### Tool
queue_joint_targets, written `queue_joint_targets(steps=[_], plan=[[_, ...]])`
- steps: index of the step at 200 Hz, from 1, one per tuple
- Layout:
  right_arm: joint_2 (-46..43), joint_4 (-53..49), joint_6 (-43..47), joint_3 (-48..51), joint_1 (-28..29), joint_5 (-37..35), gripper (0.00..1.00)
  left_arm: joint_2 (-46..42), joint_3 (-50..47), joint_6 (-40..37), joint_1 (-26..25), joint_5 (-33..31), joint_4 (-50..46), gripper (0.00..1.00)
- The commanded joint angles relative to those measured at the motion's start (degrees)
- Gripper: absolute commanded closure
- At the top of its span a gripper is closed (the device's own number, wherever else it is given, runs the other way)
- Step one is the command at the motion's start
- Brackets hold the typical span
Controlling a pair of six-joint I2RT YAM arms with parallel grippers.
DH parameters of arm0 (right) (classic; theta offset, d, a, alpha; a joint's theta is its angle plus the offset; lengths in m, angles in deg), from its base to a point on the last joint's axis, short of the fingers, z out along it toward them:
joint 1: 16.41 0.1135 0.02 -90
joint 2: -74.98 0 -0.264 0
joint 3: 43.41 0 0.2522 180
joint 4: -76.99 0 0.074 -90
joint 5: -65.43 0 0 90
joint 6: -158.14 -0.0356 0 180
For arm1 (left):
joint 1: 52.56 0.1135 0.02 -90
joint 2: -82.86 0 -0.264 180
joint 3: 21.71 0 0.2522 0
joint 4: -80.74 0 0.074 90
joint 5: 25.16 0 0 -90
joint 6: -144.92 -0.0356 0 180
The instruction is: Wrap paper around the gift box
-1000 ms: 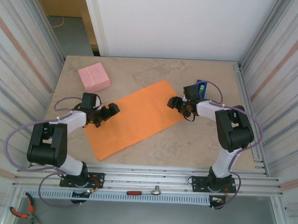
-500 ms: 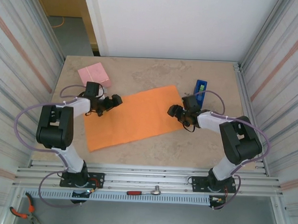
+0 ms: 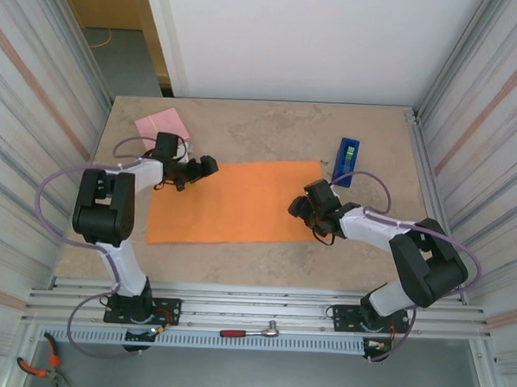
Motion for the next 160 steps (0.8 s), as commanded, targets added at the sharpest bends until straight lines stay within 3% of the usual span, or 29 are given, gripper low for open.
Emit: queue_joint_targets(steps=[1,33,76,131,160], plan=[[-3.7,-8.9,-0.5,-0.4,0.0,-2.1,0.18,-1.8,3.1,-1.8,-0.4,3.4,-2.0,0.03],[-5.7,-9.8,6.1,-6.5,-1.4,0.2,0.15,-6.5,7.8,-2.4,1.0,4.1,-5.5,0.02],[-1.8,-7.7,14.4,-13.9,-7.6,9.4,0.15,-6.3,12.6,-1.4,8.6,1.0,-8.5,0.02],[2.9,-6.1,22.6,-19.9,-15.8,20.6,0.15,-0.1,18.3,-1.2,19.5,-2.9,-11.4,0.02],[4.9,-5.4,25.0,-21.2,-18.5,25.0,0.16,5.0,23.8,-2.8,21.4,-3.6,-13.1,0.02]])
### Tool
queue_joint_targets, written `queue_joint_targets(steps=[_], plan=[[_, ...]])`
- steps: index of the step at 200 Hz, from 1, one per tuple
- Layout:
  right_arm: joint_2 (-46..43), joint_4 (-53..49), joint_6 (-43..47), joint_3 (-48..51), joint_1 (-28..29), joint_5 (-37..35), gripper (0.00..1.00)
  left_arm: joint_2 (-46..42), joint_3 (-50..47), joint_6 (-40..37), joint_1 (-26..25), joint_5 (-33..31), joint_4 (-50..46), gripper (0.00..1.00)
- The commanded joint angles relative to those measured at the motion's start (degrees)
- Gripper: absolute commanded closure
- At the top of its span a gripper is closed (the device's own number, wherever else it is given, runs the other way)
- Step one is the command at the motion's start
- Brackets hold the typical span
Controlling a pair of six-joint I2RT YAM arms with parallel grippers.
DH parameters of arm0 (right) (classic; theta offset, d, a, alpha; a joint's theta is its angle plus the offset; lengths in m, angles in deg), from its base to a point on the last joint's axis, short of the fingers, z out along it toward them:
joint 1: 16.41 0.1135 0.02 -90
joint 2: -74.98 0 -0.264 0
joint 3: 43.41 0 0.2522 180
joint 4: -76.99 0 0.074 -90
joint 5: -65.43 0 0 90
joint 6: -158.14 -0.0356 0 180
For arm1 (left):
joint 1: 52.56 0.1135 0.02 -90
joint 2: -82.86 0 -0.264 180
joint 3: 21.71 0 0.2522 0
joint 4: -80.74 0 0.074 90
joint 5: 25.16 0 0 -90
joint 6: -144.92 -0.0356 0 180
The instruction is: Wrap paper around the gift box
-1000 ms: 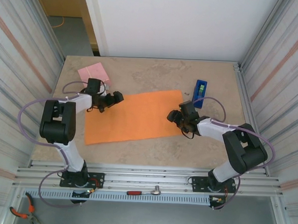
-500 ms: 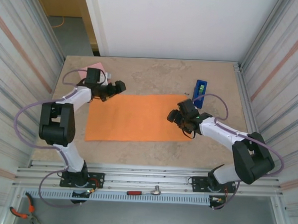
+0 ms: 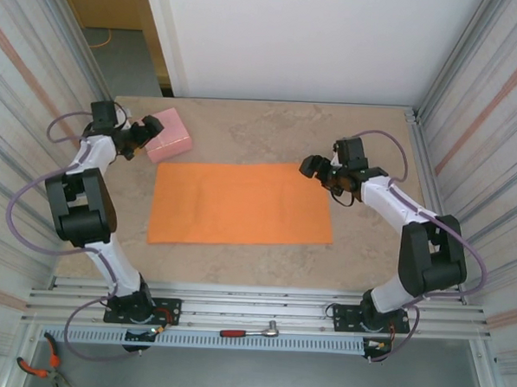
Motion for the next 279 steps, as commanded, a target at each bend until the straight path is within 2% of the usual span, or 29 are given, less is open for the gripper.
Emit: queue_joint_targets(steps=[1,52,93,127,185,211,248,279], plan=[[1.5,0.4,4.7,-2.0,-1.7,6.0,0.16,4.2,5.4,-1.8,0.7,-1.2,-3.5,0.02],[4.4,-0.2,6.4,-3.2,-5.8,11.9,0.17,16.8,19.7,-3.0,0.2,0.4,-7.2,0.02],[6.5,-0.6,6.7,-4.0,-9.0,14.9,0.17,25.5,33.6,-7.2,-2.7,1.3,-11.7,0.01],[7.8,0.3,6.7,-4.7,-9.8,15.0,0.17,30.0,40.7,-9.9,-8.1,3.9,-11.7,0.01],[12.1,1.5,6.2,-9.2,-9.7,14.2,0.18,35.8,50.6,-15.0,-20.2,6.1,-13.1,0.01],[13.8,1.4,5.7,-11.3,-9.4,14.3,0.18,34.3,49.8,-16.4,-23.7,5.6,-12.4,0.01],[15.1,2.1,5.3,-12.2,-8.7,14.3,0.18,28.1,41.7,-14.1,-22.9,1.5,-3.1,0.01],[16.5,2.4,4.8,-12.6,-8.1,14.4,0.18,31.6,47.6,-13.6,-21.5,1.2,-2.2,0.01]])
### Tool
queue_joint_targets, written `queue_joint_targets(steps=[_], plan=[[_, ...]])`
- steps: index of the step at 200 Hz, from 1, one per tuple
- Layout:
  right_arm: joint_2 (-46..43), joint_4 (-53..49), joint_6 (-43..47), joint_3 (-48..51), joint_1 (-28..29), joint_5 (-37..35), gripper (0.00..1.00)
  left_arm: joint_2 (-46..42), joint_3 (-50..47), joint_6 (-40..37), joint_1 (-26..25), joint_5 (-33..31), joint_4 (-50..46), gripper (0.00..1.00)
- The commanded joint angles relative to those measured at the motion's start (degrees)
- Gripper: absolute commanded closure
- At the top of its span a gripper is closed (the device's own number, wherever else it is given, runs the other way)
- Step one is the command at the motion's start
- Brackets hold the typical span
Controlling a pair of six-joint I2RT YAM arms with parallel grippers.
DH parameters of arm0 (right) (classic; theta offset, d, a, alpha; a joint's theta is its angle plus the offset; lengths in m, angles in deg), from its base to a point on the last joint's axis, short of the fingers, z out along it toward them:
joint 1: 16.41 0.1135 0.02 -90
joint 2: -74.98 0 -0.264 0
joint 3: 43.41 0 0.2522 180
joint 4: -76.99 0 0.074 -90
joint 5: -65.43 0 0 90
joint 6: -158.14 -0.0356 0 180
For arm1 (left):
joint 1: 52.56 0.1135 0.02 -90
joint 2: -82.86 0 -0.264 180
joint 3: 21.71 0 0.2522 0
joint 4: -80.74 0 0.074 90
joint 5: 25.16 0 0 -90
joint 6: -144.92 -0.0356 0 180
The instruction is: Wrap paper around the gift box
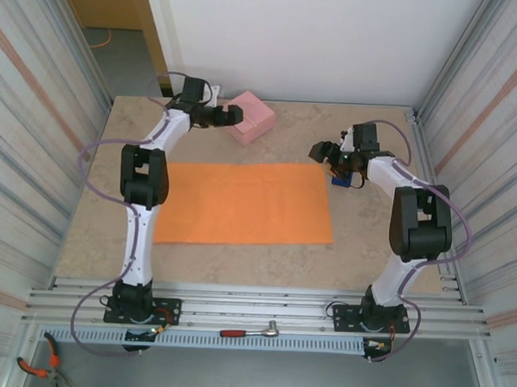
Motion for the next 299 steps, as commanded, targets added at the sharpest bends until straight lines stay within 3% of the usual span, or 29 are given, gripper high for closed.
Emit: queue_joint_targets(steps=[1,61,113,136,185,229,254,299], plan=[[1.9,0.4,-0.5,-2.1,0.7,0.8,0.18,-0.7,4.8,0.2,2.2,-1.4,3.7,0.01],[3.2,-0.4,-1.2,-2.8,1.1,1.0,0.18,13.3,21.5,5.5,2.8,-0.4,9.4,0.01],[3.3,-1.2,-0.7,-3.5,0.8,0.7,0.18,17.3,22.2,7.7,0.6,2.3,14.5,0.01],[3.5,-1.0,-0.7,-3.7,0.8,0.6,0.18,15.1,18.9,5.3,-0.7,5.2,13.5,0.01],[7.4,-0.1,-1.9,-7.9,0.9,1.0,0.19,2.7,-1.6,4.1,-4.5,9.9,21.6,0.01],[15.3,-0.1,-3.4,-17.8,1.1,1.0,0.19,-5.0,-13.1,8.1,-5.8,6.6,25.7,0.01],[21.0,0.3,-5.3,-24.8,1.2,1.7,0.19,-5.2,-12.7,10.8,-5.1,2.8,21.8,0.01],[29.5,2.0,-8.1,-34.5,2.4,3.6,0.19,-1.0,-7.4,12.8,-4.4,4.6,16.3,0.04]])
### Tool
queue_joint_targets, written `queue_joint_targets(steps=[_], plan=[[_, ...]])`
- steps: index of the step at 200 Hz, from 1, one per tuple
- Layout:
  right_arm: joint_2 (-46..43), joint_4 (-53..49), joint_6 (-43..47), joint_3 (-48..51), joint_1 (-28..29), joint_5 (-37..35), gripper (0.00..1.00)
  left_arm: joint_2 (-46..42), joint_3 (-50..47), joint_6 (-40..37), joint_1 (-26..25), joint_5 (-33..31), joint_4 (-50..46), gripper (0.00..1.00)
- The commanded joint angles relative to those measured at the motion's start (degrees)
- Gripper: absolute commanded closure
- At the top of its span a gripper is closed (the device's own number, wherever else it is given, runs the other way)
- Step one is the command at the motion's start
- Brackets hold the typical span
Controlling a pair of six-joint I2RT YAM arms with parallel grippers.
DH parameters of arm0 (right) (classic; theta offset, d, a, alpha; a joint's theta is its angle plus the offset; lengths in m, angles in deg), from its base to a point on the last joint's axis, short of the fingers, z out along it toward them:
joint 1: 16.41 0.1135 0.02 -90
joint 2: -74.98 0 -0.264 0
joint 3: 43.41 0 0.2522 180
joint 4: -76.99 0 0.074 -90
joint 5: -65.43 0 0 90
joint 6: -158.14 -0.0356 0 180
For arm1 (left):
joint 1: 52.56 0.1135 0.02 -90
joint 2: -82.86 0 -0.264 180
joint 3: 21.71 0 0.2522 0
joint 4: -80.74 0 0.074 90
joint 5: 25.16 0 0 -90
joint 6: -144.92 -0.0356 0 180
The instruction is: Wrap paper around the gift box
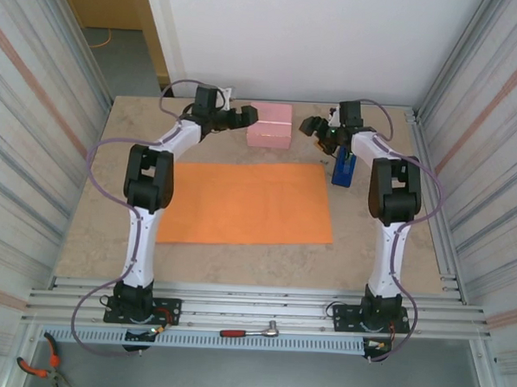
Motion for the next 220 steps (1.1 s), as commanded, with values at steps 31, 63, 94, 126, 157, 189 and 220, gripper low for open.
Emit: queue_joint_targets(steps=[31,63,94,126,157,189,220], plan=[[8.4,0.4,-3.5,-11.0,2.9,2.6,0.20,4.6,5.9,4.1,0.7,3.8,-2.5,0.07],[12.2,-1.1,-4.2,-16.0,4.3,2.0,0.21,7.8,8.6,6.1,0.6,6.5,-2.3,0.08],[15.7,-2.7,-4.8,-20.2,5.0,1.8,0.23,10.5,11.0,7.0,-0.2,8.5,-2.7,0.05],[17.4,-3.8,-5.4,-21.8,5.6,1.8,0.31,13.1,13.3,6.9,-1.0,9.7,-4.1,0.15],[17.8,-4.1,-5.6,-22.2,6.1,3.3,0.54,14.1,13.9,7.7,-1.7,12.2,-3.4,0.36],[15.2,-4.4,-5.3,-21.7,7.1,5.1,0.73,10.4,11.8,7.1,-2.4,13.4,-2.2,0.37],[8.7,-3.1,-4.8,-17.4,8.8,5.0,0.76,3.0,6.4,6.3,-3.2,13.2,-1.1,0.37]])
